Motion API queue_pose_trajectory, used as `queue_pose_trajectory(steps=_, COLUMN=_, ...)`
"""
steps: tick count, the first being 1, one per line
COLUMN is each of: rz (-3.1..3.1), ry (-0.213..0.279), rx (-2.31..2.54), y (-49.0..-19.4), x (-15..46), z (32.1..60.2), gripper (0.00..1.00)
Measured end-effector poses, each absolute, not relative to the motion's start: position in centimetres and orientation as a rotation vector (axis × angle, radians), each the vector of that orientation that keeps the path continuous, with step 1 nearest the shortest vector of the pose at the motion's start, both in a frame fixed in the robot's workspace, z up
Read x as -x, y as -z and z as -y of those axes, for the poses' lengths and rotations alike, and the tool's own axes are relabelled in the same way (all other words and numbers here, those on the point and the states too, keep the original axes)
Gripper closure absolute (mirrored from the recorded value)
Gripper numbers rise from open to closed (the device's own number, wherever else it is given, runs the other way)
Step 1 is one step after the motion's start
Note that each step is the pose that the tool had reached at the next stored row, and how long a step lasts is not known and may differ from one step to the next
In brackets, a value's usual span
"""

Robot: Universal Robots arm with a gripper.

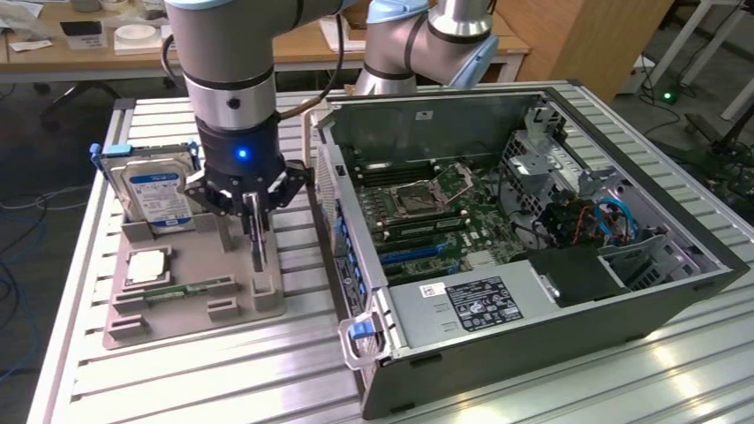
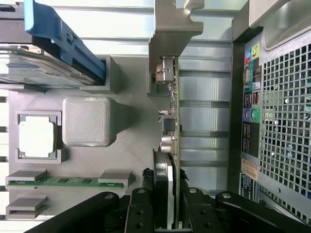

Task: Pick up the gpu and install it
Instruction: 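Pick up the gpu and move the gpu toward the slot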

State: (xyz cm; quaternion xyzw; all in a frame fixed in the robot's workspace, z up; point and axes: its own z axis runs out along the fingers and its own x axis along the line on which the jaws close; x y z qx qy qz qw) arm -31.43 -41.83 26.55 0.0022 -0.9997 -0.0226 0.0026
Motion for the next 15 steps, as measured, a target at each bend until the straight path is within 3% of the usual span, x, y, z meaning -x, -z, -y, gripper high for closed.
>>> queue_pose_trajectory(steps=10, rz=3.136, ry=0.071, rx=-0.007, y=-26.6, x=31.4, z=41.8, gripper=0.72)
queue_pose_trajectory(steps=15, rz=3.135, ry=0.072, rx=-0.007, y=-28.2, x=31.4, z=41.8, gripper=0.72)
